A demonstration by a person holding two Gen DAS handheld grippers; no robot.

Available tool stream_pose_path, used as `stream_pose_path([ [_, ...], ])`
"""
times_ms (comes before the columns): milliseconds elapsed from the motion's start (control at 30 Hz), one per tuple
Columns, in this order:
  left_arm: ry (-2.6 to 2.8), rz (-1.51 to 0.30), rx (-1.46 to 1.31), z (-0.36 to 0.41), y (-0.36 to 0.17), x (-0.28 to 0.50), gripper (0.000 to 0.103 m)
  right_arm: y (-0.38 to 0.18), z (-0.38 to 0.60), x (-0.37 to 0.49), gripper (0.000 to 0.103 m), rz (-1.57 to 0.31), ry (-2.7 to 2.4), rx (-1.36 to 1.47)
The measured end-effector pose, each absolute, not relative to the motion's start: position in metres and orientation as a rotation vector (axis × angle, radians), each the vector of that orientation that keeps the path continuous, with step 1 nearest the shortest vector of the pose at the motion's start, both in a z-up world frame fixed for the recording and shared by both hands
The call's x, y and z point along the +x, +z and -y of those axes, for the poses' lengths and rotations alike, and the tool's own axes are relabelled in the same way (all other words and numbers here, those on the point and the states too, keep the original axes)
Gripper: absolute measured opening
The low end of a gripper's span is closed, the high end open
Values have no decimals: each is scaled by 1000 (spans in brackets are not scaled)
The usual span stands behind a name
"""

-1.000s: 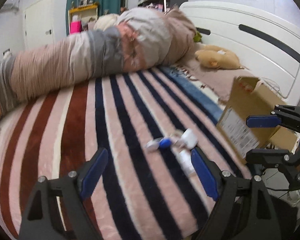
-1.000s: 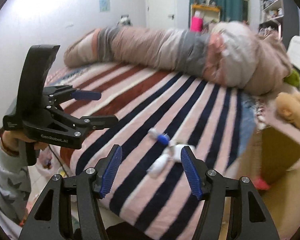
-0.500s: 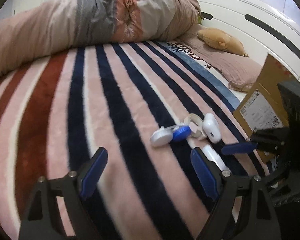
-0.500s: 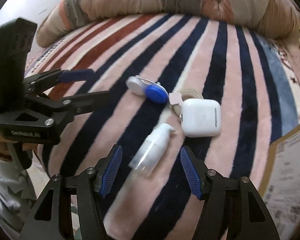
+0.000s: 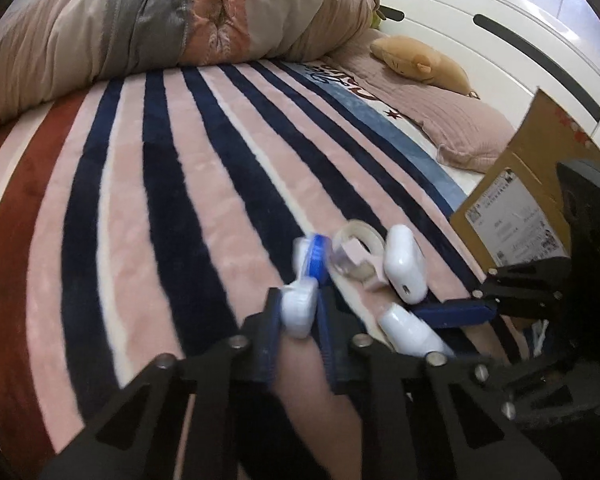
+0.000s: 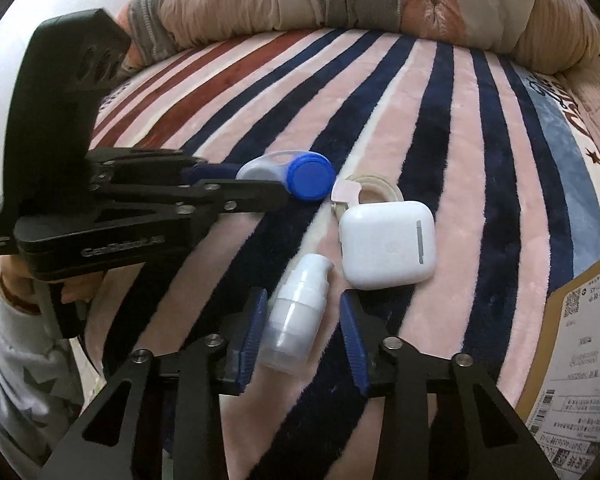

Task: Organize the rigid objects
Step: 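Grasp the white pump bottle with the right gripper while the left grasps the blue-capped lens case, then lower the pump bottle and lens case into the box and open both grippers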

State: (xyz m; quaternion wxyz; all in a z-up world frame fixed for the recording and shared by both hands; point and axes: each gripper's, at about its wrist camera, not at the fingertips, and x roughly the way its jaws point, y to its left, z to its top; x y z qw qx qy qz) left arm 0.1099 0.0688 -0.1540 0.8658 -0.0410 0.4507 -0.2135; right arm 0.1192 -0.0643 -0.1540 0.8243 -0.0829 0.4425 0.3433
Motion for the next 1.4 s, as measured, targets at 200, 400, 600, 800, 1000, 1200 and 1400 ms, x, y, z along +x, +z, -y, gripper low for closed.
stream_pose_path([
  [200,-439,-952,-122,-85,-144,81,13,-152,66,105,21,-926,733,-224],
  [400,-430,-958,-135,-82,-156,83,13,-155,65,99,21,-907,718,-255],
  [600,-397,-967,-174,-79,-167,101,13,-154,65,95,21,-884,711,-281],
  [800,-351,-931,-143,-83,-144,81,13,-135,71,79,20,-822,731,-273],
  [1000,-326,-823,-82,-76,-78,38,13,-92,83,41,20,-703,784,-250],
  [1200,-367,-714,-47,-45,-11,3,13,-40,124,1,20,-548,769,-201],
  [1400,-473,-653,-2,18,33,-4,13,-15,191,-13,20,-467,686,-131],
])
